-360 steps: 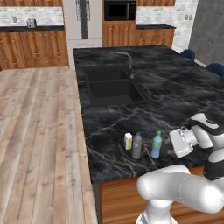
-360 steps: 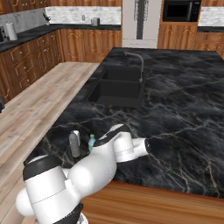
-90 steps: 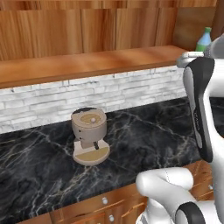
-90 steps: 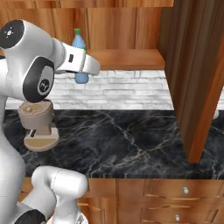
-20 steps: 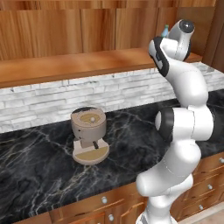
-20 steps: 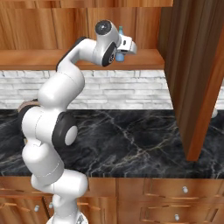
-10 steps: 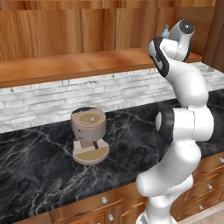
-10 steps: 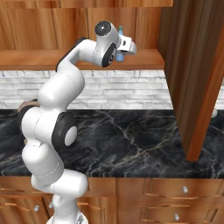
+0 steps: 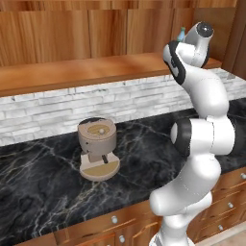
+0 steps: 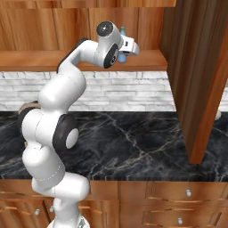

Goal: Pick the bottled water, boxed drink, bottled water from the counter and place them in the open cabinet.

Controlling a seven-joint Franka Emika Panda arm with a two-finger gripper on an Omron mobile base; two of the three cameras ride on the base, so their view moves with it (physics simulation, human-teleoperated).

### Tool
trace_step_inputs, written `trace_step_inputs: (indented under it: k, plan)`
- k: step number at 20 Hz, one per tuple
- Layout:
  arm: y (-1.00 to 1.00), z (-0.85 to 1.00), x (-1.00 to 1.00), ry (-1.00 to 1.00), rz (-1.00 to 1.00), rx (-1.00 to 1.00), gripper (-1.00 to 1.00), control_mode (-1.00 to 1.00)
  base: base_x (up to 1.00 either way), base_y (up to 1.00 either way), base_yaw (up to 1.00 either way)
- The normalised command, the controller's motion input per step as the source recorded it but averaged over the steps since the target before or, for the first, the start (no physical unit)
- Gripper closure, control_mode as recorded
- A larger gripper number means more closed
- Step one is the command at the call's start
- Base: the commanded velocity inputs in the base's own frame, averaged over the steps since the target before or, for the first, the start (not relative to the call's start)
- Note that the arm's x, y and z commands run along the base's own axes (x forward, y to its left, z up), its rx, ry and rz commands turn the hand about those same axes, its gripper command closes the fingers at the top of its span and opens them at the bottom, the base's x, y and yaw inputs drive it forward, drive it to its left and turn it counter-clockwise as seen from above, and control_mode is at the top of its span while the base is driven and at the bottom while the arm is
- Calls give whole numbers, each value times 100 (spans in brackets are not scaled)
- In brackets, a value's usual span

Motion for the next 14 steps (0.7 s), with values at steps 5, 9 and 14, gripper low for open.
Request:
trace_step_inputs:
  k: [5,9,14]
  plan:
    - [0,0,0,0,0,0,-100,-100,0,0,0]
    - [0,0,0,0,0,0,-100,-100,0,0,0]
    - [0,0,-56,-4,0,0,-100,-100,0,0,0]
